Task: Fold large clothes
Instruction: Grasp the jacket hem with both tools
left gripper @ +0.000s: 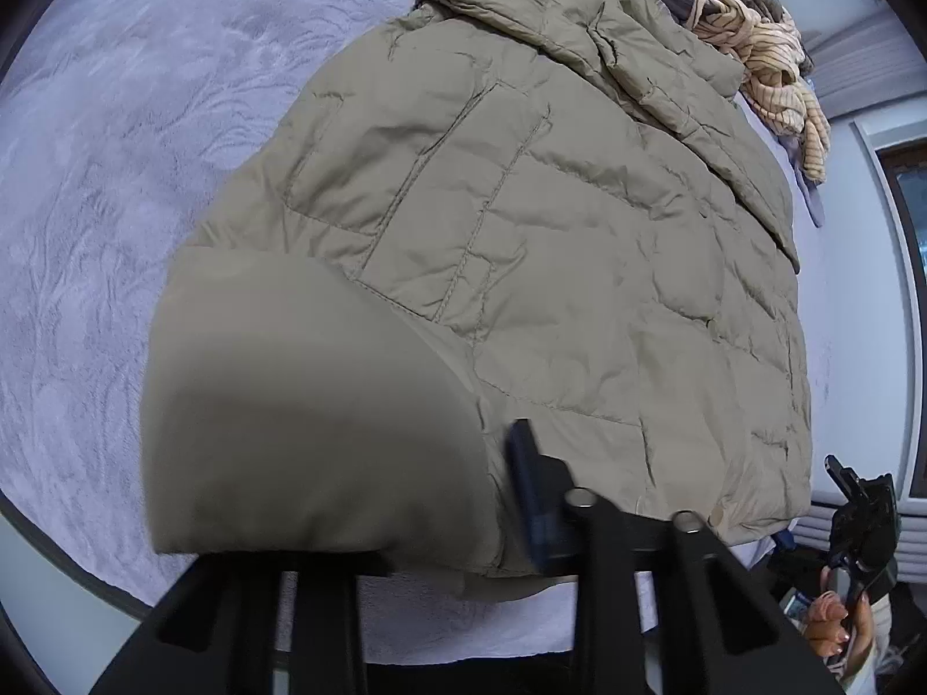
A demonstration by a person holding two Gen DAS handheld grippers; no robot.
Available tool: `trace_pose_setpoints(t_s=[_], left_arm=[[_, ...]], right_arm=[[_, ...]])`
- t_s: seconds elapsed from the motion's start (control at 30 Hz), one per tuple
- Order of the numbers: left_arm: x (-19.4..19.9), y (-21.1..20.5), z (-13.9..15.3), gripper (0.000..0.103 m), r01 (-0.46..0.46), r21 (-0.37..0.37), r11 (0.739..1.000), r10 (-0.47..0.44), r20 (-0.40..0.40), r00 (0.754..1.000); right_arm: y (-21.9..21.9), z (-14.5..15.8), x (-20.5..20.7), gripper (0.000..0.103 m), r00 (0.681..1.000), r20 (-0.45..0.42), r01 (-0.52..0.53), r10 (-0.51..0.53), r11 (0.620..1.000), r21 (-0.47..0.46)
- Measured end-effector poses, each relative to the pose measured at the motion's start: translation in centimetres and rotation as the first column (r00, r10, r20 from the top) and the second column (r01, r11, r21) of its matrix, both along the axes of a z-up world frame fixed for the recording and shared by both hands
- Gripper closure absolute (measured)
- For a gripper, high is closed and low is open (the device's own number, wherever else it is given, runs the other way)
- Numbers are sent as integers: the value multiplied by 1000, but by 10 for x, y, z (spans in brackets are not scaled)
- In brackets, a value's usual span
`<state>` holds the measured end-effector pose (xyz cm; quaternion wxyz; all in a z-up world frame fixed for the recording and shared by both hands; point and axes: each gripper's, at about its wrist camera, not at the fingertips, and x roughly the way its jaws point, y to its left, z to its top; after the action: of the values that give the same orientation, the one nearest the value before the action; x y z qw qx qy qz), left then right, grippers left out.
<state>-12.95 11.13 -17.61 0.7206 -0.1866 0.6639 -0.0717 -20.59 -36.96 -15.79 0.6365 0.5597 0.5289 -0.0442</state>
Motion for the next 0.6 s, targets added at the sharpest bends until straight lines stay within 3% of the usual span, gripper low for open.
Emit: trace_pose_setpoints(t_s=[0.03,0.07,0.13,0.33,0.6], left_arm=[[0,4,4,81,4,1,1000,-4,16,1000],[-2,8,7,87,3,-3,1000,-3,34,999],[-2,10,13,88,6,-6,1000,-5,58,998],[2,7,37,88,26,27,999,-30,138,990],[29,1,100,88,37,82,996,-60,297,953]], right_arm=[[-1,-1,-1,39,1000,-2,9,-9,1000,5],[-2,-3,-2,62,1000,-10,17,-17,1000,11],[-5,-8,-5,87,999,-32,33,-33,999,11],[-4,3,-5,94,999,16,31,-31,999,-19],[-2,59,47,95,978,111,-152,175,971,-186]])
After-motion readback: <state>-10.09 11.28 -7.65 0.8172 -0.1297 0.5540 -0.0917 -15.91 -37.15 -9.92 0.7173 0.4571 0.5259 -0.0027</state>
